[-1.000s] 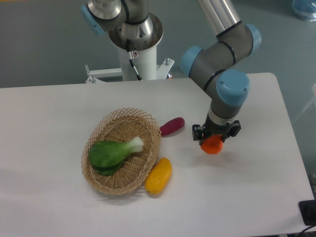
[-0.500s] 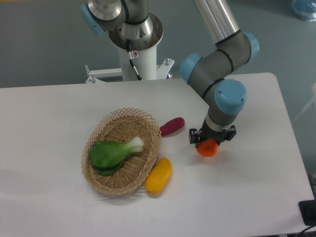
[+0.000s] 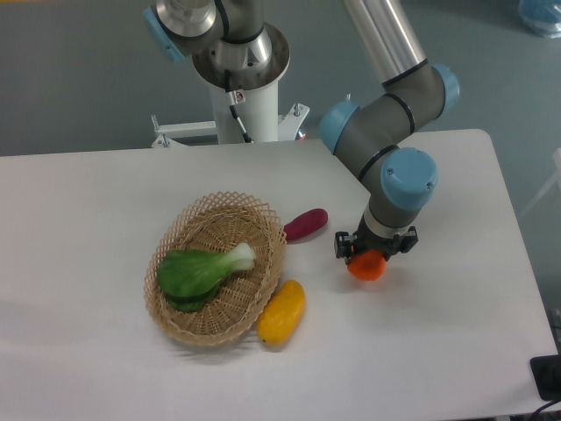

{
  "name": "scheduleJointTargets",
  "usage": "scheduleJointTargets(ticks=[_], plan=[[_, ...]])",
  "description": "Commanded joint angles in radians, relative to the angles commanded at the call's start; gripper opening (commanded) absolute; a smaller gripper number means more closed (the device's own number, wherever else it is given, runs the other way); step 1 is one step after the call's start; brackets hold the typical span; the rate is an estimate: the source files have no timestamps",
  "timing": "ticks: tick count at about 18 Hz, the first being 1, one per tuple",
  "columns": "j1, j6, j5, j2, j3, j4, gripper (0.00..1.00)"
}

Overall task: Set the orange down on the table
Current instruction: 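Open the gripper to release the orange and raise slightly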

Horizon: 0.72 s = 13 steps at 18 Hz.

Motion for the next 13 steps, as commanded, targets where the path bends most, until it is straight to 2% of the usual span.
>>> scheduleJointTargets(ticks=[1,13], plan=[[0.000,0.000,0.000,0.002,0.000,0.000,1.00],[0.005,0.008,0.000,0.034,0.005,-0.008,1.00]])
